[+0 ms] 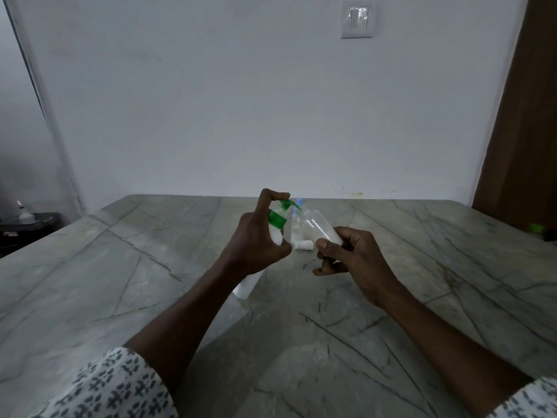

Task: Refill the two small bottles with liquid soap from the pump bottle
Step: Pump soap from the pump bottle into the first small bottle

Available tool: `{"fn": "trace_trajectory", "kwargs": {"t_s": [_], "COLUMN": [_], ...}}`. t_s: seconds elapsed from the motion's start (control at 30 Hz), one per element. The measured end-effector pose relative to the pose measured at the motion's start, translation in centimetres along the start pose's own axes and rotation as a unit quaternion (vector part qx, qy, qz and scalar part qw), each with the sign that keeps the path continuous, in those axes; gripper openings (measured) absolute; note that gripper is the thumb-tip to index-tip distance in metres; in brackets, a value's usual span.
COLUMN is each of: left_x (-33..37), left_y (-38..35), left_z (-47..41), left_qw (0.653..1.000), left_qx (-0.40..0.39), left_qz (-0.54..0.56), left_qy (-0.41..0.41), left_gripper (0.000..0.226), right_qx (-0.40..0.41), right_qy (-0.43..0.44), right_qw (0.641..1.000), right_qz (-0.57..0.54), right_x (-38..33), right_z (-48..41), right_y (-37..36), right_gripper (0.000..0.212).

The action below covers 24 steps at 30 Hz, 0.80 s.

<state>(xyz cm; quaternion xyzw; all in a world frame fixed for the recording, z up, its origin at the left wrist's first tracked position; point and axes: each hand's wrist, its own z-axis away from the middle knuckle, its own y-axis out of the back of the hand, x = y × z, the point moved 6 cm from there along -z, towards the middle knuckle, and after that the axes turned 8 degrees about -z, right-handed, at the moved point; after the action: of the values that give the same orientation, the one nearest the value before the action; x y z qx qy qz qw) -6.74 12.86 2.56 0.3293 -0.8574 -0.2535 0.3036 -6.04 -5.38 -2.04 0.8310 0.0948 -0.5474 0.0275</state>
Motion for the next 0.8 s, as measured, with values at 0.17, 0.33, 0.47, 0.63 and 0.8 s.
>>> {"fn": "trace_trajectory", "kwargs": {"t_s": [0.17,0.33,0.47,0.63,0.8], "left_x": [-0.01,0.14,0.16,0.02,-0.15], "left_y": [0.22,0.13,0.08,0.11,0.23], "left_z": [0.03,0.12,0.28,0.17,0.08], "left_qw": [1.0,1.0,1.0,1.0,1.0], "left_qx": [0.018,0.012,0.007,0.011,0.026], "left_qz": [-0.007,0.001,0.005,0.002,-0.008], "left_qy": [0.005,0.002,-0.008,-0.011,-0.001], "left_gripper": [0.072,0.077,0.082,0.08,0.071], "right_qx": [-0.009,-0.004,-0.002,-0.005,-0.008], "right_qy": [0.0,0.001,0.004,0.001,-0.003], "right_qw": [1.0,1.0,1.0,1.0,1.0], "right_qz": [0.008,0.011,0.01,0.007,0.012], "right_x": [0.18,0.05,-0.12,-0.05,0.31], "right_z": [0.15,0.14,0.16,0.2,0.21], "right_y": [-0.24,-0.29,-0.21,-0.23,-0.28], "right_gripper": [0.03,0.033,0.033,0.035,0.034]}}
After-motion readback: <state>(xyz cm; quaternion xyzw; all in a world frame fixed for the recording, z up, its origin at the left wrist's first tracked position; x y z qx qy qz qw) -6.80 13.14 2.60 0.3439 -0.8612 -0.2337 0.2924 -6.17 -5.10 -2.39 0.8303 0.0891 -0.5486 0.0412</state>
